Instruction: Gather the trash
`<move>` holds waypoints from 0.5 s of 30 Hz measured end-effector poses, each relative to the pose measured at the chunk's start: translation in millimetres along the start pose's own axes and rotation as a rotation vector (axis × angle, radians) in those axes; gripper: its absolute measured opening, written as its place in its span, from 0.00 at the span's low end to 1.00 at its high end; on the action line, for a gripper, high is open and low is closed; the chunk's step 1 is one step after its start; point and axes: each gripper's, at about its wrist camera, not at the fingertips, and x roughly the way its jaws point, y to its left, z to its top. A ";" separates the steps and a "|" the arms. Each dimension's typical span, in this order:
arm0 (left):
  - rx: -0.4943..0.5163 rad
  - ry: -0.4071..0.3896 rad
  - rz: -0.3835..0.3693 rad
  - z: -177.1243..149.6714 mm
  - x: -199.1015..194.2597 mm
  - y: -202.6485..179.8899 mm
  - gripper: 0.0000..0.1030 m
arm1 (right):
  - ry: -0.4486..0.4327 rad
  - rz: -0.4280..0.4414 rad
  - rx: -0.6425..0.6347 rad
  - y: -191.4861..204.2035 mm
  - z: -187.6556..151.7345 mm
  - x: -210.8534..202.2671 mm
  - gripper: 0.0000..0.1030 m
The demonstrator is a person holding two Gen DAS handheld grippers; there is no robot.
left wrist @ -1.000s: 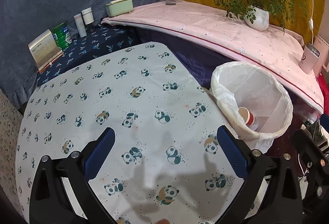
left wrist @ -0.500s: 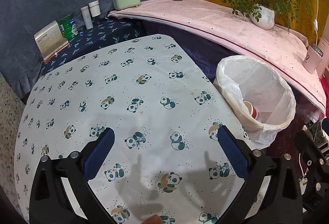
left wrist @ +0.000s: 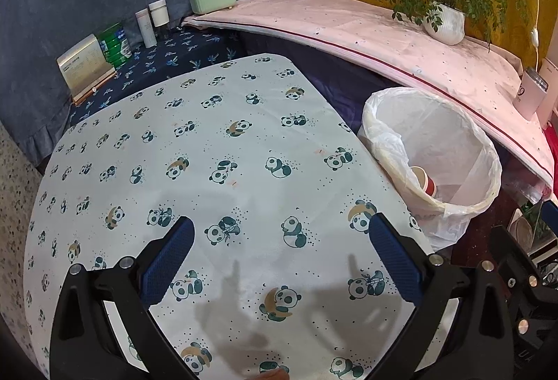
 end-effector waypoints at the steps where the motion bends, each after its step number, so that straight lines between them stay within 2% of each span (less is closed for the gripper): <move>1: -0.001 0.002 0.006 0.1 0.3 -0.6 0.93 | 0.001 0.000 0.000 -0.3 -0.3 0.5 0.94; 15: 0.027 -0.006 0.038 -2.9 -1.1 -11.0 0.93 | 0.010 0.000 0.008 -6.5 -2.4 5.2 0.94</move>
